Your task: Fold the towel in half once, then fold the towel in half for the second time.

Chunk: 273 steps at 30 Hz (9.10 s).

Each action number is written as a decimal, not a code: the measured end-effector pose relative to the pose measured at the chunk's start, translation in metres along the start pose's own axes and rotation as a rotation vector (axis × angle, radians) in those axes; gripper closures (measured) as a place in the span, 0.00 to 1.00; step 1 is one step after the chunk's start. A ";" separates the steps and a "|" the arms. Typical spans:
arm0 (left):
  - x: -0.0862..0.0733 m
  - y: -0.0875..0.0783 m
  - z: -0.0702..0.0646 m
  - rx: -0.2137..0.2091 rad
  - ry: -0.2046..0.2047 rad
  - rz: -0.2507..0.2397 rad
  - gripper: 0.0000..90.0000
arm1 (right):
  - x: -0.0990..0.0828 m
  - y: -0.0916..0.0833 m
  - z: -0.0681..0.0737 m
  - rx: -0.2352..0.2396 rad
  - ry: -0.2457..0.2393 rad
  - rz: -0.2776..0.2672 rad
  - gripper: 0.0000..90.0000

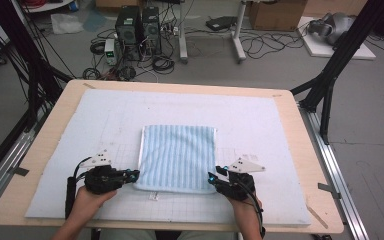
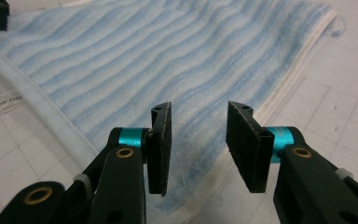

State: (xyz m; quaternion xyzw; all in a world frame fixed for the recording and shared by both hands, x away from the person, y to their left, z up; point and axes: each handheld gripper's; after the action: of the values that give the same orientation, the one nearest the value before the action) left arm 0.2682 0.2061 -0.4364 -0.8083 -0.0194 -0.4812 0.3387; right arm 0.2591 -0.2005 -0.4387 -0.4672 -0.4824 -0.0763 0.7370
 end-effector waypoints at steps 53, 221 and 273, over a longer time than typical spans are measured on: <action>0.095 0.100 0.117 0.367 0.012 0.083 0.96 | 0.040 0.031 -0.043 -0.042 -0.002 0.041 0.79; 0.090 0.090 0.127 0.278 0.034 0.070 0.97 | 0.100 0.115 -0.099 -0.078 0.016 0.210 0.93; 0.061 0.013 0.062 0.069 0.082 -0.220 0.97 | 0.070 0.018 -0.045 -0.036 -0.115 -0.088 0.95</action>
State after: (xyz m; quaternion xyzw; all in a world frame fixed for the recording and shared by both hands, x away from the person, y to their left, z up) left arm 0.3531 0.2132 -0.4136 -0.7689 -0.1107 -0.5471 0.3117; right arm 0.3349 -0.2012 -0.4000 -0.4623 -0.5427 -0.0901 0.6955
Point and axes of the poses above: each handheld gripper's, and its own axes: y roughly forward along the jaws, x roughly out of its top, z roughly to its left, and after that the axes turned 5 degrees about z, right-handed
